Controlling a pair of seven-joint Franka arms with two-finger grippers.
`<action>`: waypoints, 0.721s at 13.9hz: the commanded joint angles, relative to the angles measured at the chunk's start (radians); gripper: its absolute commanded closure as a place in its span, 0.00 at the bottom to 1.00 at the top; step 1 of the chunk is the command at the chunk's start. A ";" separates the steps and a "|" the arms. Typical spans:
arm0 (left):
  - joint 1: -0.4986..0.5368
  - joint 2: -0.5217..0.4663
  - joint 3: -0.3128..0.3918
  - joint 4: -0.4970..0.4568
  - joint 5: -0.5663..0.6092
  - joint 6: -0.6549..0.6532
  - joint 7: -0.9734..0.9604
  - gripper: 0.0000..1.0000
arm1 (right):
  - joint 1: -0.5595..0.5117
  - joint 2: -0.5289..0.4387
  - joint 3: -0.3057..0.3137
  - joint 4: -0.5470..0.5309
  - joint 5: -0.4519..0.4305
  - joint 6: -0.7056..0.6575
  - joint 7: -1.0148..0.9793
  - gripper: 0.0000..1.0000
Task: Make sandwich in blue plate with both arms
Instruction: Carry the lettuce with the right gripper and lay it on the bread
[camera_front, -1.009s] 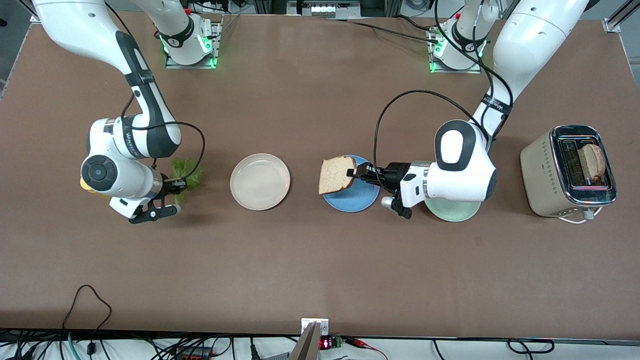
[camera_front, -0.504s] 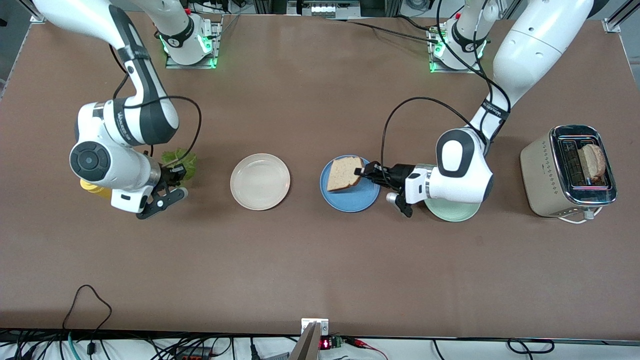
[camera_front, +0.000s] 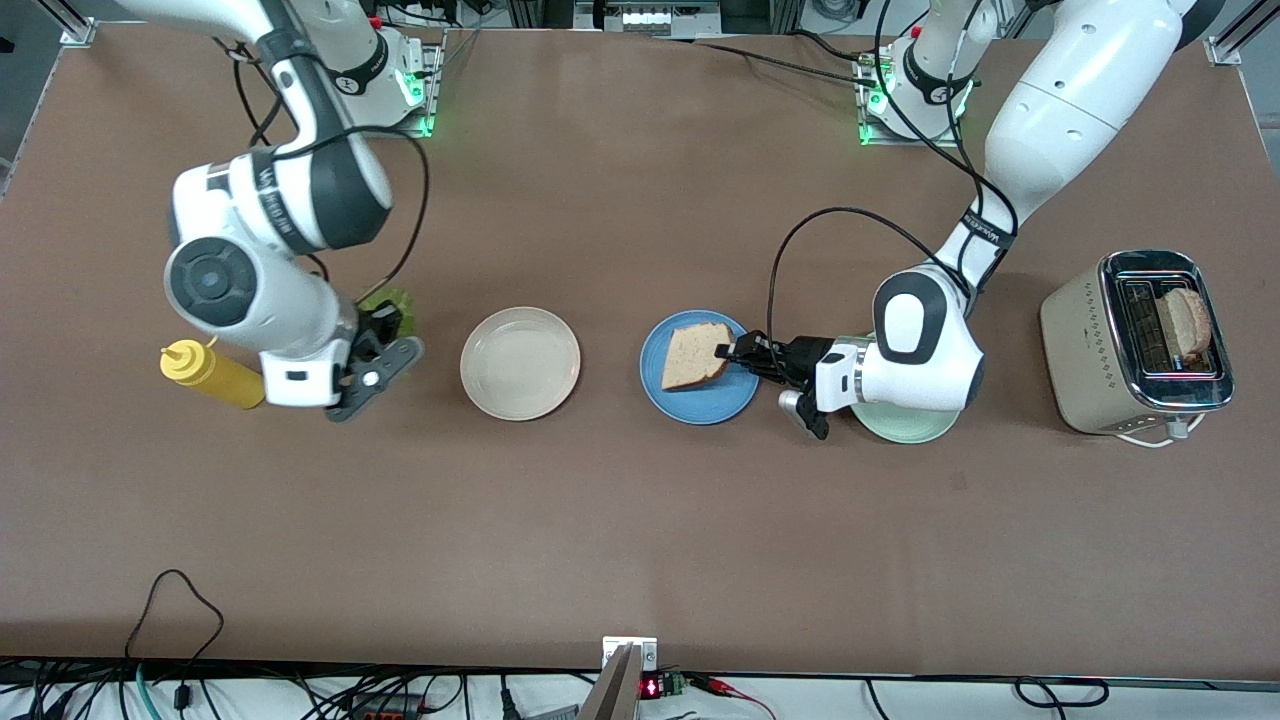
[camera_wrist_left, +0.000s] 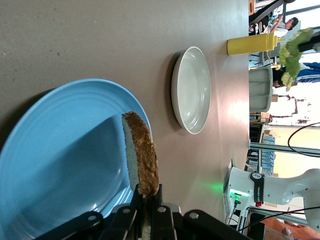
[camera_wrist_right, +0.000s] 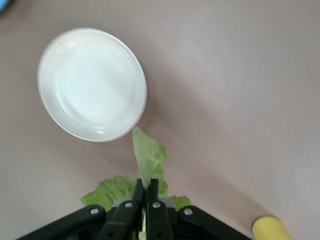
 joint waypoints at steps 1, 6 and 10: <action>0.007 -0.001 0.001 -0.003 -0.025 0.008 0.034 0.00 | 0.057 0.012 -0.002 0.060 0.004 -0.024 -0.019 1.00; 0.001 -0.012 0.008 -0.001 0.038 0.006 0.016 0.00 | 0.120 0.035 0.018 0.063 0.055 0.046 -0.019 1.00; 0.003 -0.071 0.007 0.004 0.330 -0.005 -0.186 0.00 | 0.163 0.069 0.018 0.063 0.160 0.158 -0.017 1.00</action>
